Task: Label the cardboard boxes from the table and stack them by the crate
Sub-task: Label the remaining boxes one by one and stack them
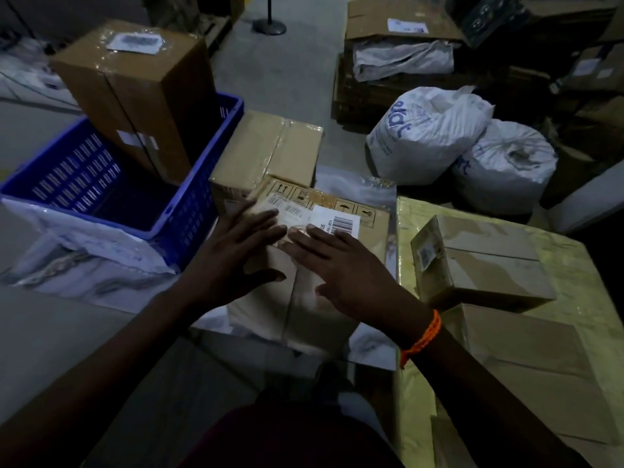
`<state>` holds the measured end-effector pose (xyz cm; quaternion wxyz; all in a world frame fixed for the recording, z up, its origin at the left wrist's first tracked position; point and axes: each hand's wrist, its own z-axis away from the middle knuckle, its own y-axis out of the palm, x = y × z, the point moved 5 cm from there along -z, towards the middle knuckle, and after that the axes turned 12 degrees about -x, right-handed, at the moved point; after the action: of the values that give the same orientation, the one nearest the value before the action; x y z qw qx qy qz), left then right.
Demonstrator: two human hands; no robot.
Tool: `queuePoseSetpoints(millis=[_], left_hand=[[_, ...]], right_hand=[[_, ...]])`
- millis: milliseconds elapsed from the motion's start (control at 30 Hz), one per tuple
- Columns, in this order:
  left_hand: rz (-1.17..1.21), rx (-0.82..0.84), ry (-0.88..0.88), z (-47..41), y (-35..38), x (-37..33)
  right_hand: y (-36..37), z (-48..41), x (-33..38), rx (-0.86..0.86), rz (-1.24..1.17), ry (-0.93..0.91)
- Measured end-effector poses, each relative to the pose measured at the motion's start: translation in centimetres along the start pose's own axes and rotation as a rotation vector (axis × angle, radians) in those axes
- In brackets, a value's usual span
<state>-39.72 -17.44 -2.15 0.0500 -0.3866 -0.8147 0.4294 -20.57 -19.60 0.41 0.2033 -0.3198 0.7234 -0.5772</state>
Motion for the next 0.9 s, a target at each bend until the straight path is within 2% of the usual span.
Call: queuePoseSetpoints(millis=[167,267,400,467,633,900], left_hand=[[-0.064,-0.042,-0.039,1.6,0.8,-2.9],[-0.108,-0.045,-0.071,2.3,1.7,-5.3],[-0.096,-0.029,-0.12,2.1,1.0,-6.4],[-0.106,0.041,-0.152,1.2,0.5,-6.3],[-0.156,0.279,-0.196,-1.3,0.9,-5.6],[-0.166,0.264,-0.184,-1.9,0.9,-6.4]], right_hand=[[0.1,1.7,-1.4,-0.107,0.017,-0.067],[0.4,3.4,-2.5,-0.129,-0.089,-0.051],[-0.3,4.1,-2.9,-0.259,-0.312,0.109],[-0.6,3.7,-3.3,-0.318,-0.28,0.237],[0.3,2.2,-3.6,-0.204,-0.073,0.398],[0.9,2.8,-3.2,-0.12,-0.057,0.449]])
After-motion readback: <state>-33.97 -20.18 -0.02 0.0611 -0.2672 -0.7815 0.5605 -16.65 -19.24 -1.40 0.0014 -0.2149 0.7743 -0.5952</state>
